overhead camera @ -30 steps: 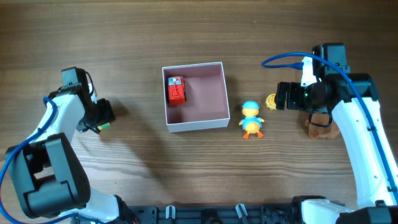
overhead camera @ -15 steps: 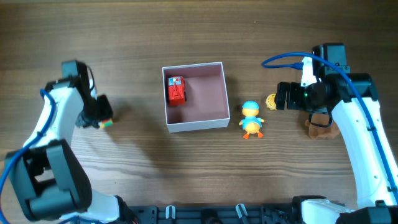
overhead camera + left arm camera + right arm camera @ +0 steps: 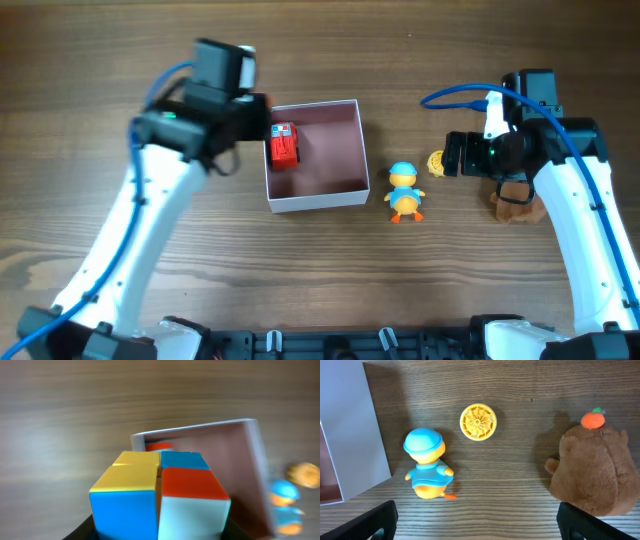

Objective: Pack container
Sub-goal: 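Carry the colour cube into the box beside the truck and release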

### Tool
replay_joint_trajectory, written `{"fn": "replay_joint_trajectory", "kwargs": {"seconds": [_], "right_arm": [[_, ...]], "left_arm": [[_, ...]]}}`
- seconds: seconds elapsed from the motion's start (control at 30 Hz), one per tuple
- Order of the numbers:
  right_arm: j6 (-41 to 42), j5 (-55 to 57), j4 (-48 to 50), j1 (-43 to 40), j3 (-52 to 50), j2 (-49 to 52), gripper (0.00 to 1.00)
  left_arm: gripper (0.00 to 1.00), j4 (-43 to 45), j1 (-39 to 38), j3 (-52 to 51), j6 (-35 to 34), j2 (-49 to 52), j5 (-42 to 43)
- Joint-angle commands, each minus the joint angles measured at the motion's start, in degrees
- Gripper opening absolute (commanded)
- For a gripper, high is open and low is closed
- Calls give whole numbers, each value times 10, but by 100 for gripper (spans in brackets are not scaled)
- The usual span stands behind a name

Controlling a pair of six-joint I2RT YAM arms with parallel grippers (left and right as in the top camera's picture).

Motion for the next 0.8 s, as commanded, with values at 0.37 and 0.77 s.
{"fn": "replay_joint_trajectory", "kwargs": {"seconds": [0.37,0.77], "right_arm": [[10,12,0,3,13,2,100],[10,12,-1,3,13,2,100]], "left_arm": [[4,115,-107,2,-72,209,-7],[39,154,-106,2,-71,256,-11]]}}
